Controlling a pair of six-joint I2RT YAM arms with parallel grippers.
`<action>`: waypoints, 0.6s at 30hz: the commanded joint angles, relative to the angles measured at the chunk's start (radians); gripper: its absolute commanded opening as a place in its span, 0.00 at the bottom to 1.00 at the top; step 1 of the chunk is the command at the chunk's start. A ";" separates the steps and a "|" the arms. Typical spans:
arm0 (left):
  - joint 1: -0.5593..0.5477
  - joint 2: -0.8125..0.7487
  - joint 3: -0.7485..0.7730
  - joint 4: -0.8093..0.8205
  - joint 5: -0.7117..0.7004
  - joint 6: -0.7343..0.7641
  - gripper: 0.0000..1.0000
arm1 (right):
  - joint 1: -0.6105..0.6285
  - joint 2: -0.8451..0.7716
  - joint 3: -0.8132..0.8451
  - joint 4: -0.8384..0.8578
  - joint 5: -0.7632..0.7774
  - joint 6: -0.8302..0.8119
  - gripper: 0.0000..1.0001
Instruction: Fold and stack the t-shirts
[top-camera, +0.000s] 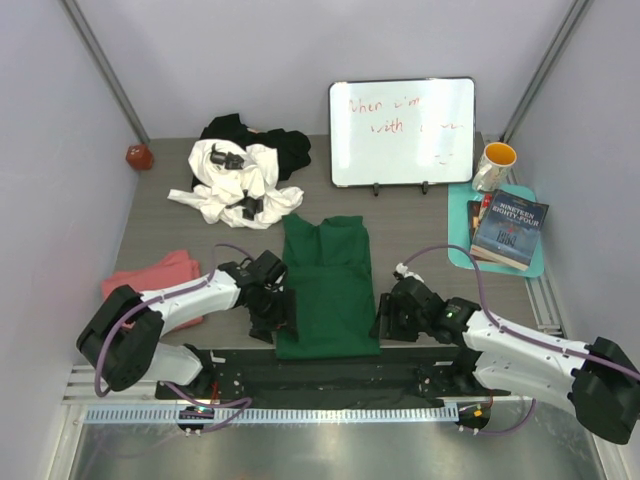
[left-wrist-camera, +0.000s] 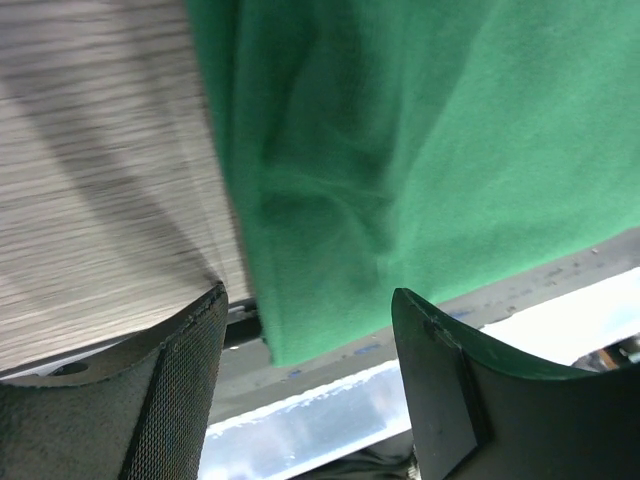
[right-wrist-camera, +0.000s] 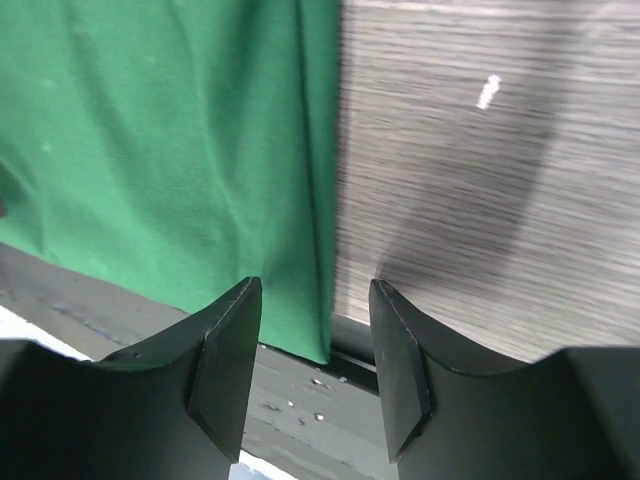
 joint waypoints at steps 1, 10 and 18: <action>0.003 0.028 -0.020 0.063 0.054 -0.006 0.68 | 0.005 0.021 -0.033 0.079 -0.033 0.015 0.53; 0.002 0.063 -0.032 0.076 0.056 -0.006 0.67 | 0.005 0.109 -0.061 0.159 -0.072 0.012 0.54; -0.015 0.111 -0.044 0.108 0.057 -0.029 0.43 | 0.010 0.107 -0.170 0.303 -0.132 0.086 0.33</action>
